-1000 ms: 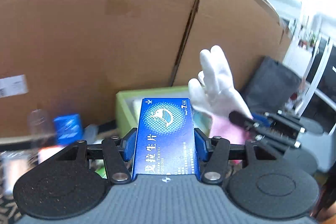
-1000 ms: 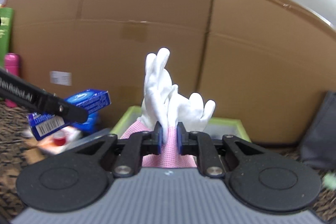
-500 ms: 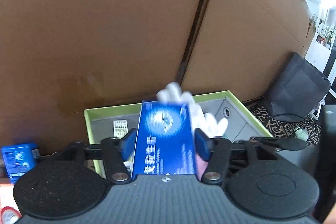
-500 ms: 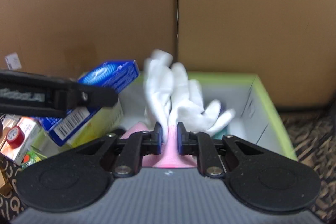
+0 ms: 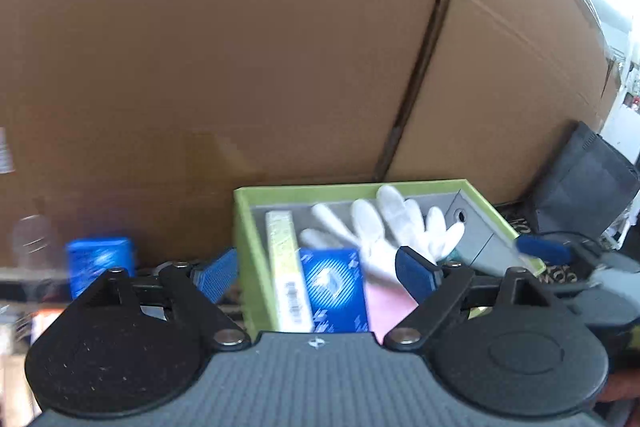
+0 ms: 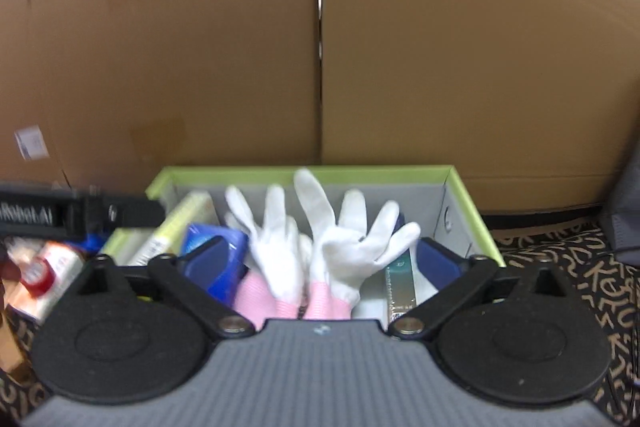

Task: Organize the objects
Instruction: 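Carry the blue box and gloves into the shoebox and open both tools, then withdraw both tools from the shoebox back toward the pile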

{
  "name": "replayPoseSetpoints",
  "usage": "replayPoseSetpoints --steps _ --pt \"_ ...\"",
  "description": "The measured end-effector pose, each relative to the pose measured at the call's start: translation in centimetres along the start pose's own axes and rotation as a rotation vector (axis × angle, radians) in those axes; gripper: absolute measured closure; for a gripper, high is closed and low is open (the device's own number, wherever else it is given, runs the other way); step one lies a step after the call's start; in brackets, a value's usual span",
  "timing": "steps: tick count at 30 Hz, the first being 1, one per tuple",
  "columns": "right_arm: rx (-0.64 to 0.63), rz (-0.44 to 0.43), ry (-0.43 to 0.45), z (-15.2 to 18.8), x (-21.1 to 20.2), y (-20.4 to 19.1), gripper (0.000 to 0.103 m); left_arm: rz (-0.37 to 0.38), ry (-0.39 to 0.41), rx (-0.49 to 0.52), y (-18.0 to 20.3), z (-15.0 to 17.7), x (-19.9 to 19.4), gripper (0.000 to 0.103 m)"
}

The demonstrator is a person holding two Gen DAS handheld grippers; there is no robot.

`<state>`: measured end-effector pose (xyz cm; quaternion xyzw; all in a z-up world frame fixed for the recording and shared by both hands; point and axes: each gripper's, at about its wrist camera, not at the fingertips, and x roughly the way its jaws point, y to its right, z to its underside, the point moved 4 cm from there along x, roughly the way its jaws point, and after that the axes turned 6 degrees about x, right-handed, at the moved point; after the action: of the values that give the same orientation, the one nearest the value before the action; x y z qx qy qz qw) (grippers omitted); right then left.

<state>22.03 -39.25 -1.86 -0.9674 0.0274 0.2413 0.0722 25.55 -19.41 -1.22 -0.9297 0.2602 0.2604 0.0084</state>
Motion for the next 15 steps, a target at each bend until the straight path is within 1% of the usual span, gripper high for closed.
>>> replayPoseSetpoints --steps 4,9,12,15 --pt "0.021 -0.04 0.057 -0.3 -2.6 -1.7 0.0 -0.042 0.003 -0.021 -1.0 2.0 -3.8 0.013" --pt "-0.021 -0.063 0.09 1.7 -5.7 -5.1 0.0 -0.079 -0.036 -0.078 -3.6 6.0 -8.4 0.013" --pt "-0.038 -0.105 0.085 3.6 -7.1 -7.1 0.0 -0.119 -0.048 -0.115 -5.7 8.6 -10.8 0.013" --pt "-0.041 -0.156 0.062 5.9 -8.1 -9.3 0.0 -0.176 -0.064 -0.157 -7.9 11.5 -12.8 0.013"
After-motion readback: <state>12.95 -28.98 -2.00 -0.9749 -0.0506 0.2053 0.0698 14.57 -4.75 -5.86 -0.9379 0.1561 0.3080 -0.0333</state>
